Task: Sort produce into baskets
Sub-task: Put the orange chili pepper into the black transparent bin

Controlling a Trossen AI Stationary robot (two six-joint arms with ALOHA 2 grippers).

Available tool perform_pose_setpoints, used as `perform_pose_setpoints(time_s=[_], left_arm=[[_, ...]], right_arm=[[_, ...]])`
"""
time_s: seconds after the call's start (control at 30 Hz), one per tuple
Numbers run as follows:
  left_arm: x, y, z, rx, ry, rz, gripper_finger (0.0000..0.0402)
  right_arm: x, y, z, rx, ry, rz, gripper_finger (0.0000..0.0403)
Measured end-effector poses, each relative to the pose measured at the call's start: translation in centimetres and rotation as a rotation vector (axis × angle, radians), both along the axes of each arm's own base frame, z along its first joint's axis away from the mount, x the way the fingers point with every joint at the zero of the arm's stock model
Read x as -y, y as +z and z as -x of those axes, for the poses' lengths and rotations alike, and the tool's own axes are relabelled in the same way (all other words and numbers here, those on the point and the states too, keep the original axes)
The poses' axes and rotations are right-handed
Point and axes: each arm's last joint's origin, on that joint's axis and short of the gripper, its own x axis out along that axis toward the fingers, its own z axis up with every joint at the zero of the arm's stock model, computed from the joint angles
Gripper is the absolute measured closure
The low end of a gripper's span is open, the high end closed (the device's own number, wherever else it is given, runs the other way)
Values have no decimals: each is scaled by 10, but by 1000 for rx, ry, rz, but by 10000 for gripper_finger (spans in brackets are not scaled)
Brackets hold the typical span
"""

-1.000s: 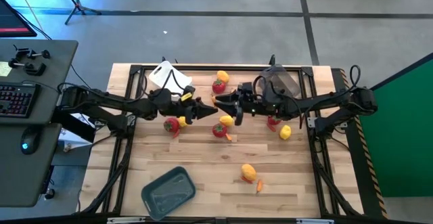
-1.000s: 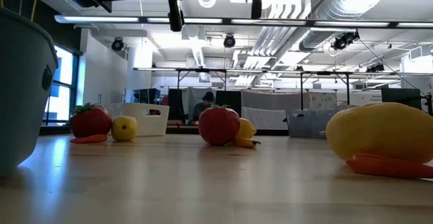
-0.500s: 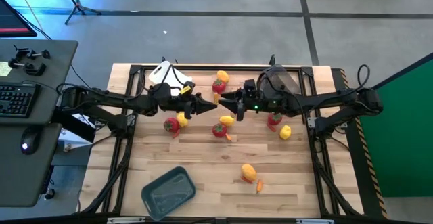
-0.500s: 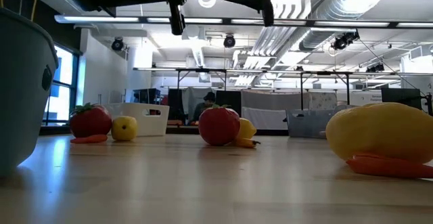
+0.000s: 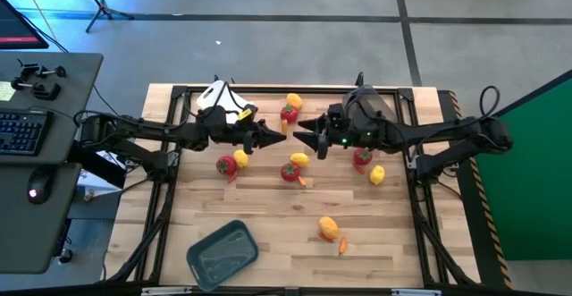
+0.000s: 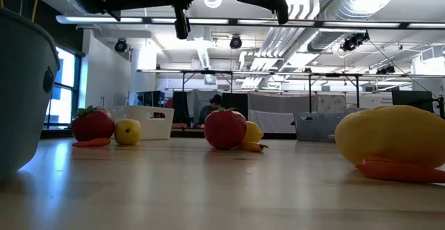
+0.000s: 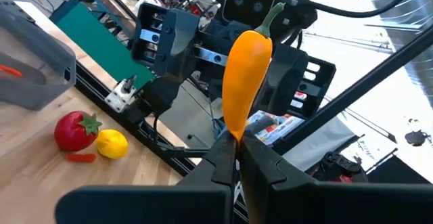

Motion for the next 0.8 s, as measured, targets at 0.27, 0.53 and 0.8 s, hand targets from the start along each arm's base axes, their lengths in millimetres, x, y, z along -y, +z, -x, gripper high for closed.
perform_pose_setpoints(time_s=[0.27,0.53,0.8], left_arm=[[2,-3,-2,-9,-68,-35,401],[1,-20,-11,-71,-112,15,401],[-2,-21,-24,-66,-114,34,401]], right_arm=[[8,5,-2,69,40,-10,142],[12,-1,-10,78,77,12,143],[16,-6,-10,27,94,10,198]])
